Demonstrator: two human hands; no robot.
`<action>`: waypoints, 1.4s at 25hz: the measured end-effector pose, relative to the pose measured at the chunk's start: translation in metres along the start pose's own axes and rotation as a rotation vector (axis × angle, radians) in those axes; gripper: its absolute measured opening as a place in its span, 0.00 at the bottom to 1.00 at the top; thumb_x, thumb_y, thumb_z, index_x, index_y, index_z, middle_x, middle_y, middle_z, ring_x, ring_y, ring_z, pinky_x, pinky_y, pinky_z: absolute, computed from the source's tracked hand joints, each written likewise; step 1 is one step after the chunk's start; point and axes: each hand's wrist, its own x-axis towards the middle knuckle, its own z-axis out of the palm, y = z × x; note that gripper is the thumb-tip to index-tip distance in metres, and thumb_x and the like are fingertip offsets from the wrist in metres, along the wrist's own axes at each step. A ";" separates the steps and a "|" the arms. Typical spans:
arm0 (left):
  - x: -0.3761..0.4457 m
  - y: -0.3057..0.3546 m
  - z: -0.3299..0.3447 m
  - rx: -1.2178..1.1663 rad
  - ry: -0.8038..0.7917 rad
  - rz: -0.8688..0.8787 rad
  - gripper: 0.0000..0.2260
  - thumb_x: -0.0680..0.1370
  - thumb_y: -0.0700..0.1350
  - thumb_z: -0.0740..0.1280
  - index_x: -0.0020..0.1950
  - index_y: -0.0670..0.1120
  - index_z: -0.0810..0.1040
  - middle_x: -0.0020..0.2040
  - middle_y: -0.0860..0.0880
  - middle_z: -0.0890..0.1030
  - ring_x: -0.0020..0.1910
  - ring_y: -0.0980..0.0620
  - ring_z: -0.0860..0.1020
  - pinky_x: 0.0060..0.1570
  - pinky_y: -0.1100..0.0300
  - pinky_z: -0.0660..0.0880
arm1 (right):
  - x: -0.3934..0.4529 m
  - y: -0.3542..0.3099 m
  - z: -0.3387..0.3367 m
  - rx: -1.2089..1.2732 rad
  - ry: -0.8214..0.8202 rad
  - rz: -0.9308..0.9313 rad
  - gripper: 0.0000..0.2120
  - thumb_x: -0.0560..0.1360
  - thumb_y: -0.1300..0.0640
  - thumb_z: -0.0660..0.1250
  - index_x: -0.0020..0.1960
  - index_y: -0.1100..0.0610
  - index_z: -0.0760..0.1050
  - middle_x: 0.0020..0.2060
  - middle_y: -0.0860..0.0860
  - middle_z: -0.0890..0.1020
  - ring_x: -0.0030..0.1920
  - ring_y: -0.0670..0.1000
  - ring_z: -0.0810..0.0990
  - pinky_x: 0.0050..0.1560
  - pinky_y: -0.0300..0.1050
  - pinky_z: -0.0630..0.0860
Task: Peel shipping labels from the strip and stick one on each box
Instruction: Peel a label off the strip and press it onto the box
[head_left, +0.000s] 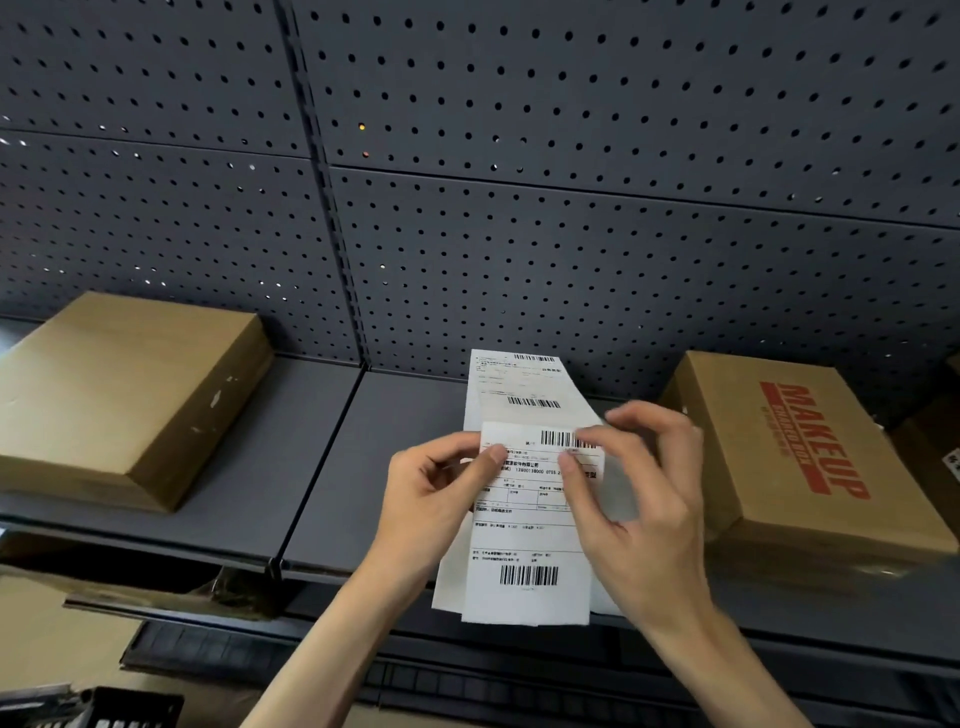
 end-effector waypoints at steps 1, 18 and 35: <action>0.000 -0.001 0.001 0.005 -0.012 0.017 0.06 0.74 0.44 0.71 0.46 0.46 0.87 0.43 0.39 0.87 0.41 0.46 0.84 0.43 0.53 0.81 | 0.006 0.000 0.003 -0.015 -0.038 -0.087 0.09 0.76 0.57 0.74 0.53 0.61 0.84 0.53 0.53 0.79 0.55 0.54 0.76 0.53 0.53 0.75; 0.002 -0.006 0.008 0.050 -0.063 0.029 0.20 0.82 0.52 0.64 0.42 0.37 0.83 0.40 0.34 0.82 0.39 0.48 0.78 0.36 0.52 0.75 | 0.029 0.009 0.013 -0.067 -0.251 -0.443 0.05 0.77 0.67 0.73 0.52 0.64 0.84 0.46 0.56 0.84 0.47 0.58 0.83 0.41 0.54 0.76; 0.017 -0.050 -0.015 0.220 0.229 -0.132 0.20 0.81 0.41 0.66 0.28 0.48 0.73 0.27 0.57 0.72 0.28 0.59 0.68 0.29 0.67 0.65 | -0.049 0.001 -0.020 -0.085 -0.477 -0.561 0.07 0.81 0.62 0.67 0.49 0.57 0.83 0.51 0.51 0.86 0.57 0.51 0.84 0.60 0.46 0.74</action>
